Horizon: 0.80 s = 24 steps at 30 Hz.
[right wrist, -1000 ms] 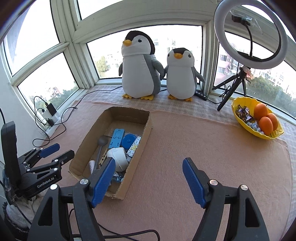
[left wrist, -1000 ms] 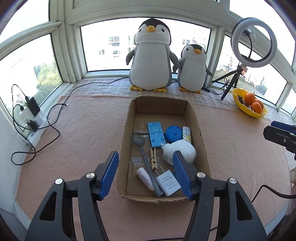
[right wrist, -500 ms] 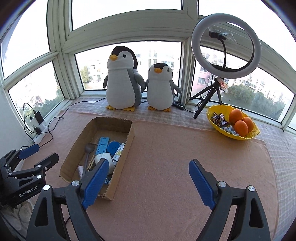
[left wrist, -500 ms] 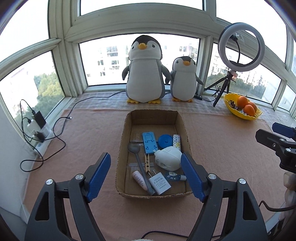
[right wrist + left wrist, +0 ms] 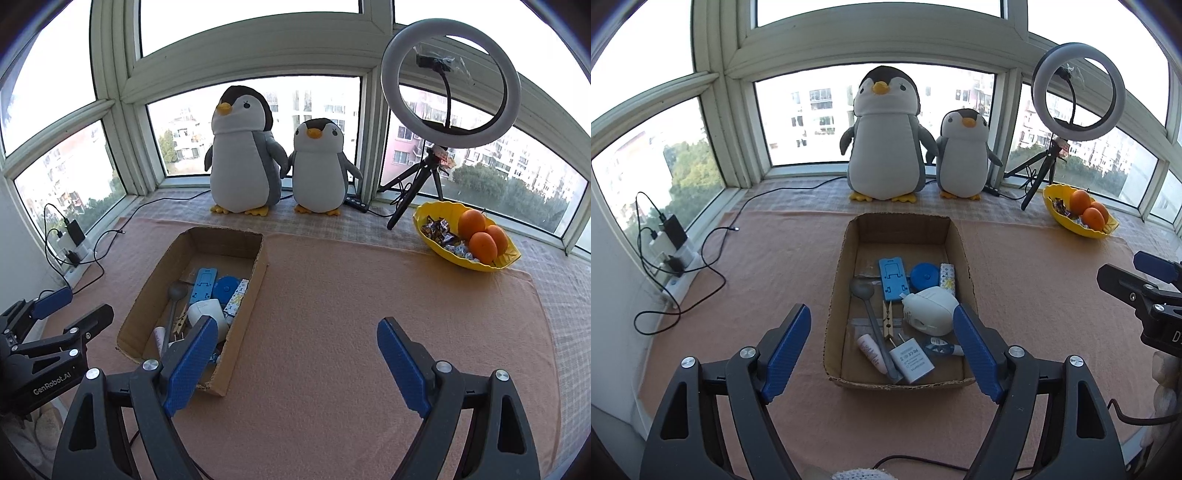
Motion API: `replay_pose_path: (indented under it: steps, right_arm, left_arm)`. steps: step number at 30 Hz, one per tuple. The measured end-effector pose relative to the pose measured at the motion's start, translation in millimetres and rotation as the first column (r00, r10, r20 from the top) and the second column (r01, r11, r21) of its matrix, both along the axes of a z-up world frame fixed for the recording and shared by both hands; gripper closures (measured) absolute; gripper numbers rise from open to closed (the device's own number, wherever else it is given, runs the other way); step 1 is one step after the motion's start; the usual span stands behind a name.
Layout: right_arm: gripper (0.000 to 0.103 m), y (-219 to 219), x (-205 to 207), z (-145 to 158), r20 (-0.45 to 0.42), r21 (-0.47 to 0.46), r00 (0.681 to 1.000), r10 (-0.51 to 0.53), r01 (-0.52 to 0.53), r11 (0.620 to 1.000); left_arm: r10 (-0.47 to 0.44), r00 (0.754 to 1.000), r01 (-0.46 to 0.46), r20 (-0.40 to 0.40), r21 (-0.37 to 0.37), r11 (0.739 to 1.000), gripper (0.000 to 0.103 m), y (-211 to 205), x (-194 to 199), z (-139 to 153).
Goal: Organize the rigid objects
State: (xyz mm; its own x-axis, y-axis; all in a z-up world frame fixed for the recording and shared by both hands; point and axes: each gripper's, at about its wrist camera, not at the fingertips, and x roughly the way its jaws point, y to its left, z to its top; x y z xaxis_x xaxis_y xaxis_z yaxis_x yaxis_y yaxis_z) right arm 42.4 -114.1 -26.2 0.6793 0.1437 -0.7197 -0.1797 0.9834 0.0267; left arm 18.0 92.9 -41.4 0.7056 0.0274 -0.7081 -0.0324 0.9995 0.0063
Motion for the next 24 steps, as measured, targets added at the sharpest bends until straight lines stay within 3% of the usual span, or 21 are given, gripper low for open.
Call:
replay_pose_path:
  steps: [24]
  right_arm:
    - [0.017,1.2,3.0,-8.7,-0.024,-0.003,1.000,-0.003,0.002,1.000]
  left_arm:
    - [-0.006,1.000,0.006,-0.004,0.004,1.000,0.023,-2.6,-0.1,-1.7]
